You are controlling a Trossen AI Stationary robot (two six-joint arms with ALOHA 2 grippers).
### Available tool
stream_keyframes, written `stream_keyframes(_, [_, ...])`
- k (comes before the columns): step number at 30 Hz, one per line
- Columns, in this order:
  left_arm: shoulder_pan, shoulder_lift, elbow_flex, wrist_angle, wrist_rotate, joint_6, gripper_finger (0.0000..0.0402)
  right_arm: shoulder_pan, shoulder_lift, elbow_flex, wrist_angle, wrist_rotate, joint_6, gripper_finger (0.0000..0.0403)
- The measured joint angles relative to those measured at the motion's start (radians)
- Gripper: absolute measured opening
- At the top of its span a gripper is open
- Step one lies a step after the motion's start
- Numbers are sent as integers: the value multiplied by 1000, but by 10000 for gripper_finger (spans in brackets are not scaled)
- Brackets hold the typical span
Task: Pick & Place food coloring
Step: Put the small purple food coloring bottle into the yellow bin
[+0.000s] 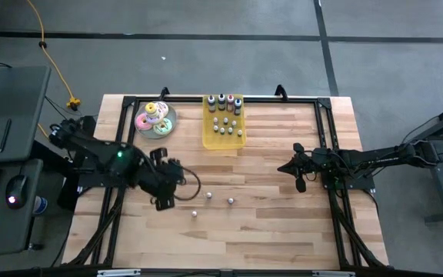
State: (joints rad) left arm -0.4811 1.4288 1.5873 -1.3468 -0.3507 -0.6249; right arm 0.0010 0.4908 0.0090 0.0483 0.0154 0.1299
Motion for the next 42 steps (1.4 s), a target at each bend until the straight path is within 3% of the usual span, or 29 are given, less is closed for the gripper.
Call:
stream_keyframes(11, [214, -164, -126, 55, 33, 254, 49, 0, 0, 0, 0, 0, 0, 0])
stream_keyframes(20, [342, -389, -409, 245, 126, 387, 49, 0, 0, 0, 0, 0, 0, 0])
stream_keyframes(25, [454, -418, -505, 339, 218, 451, 49, 0, 0, 0, 0, 0, 0, 0])
stream_keyframes(30, [572, -329, -505, 407, 309, 527, 49, 0, 0, 0, 0, 0, 0, 0])
stream_keyframes(35, [691, -178, -438, 408, 319, 623, 49, 0, 0, 0, 0, 0, 0, 0])
stream_keyframes(42, [811, 93, -264, 392, 327, 719, 49, 0, 0, 0, 0, 0, 0, 0])
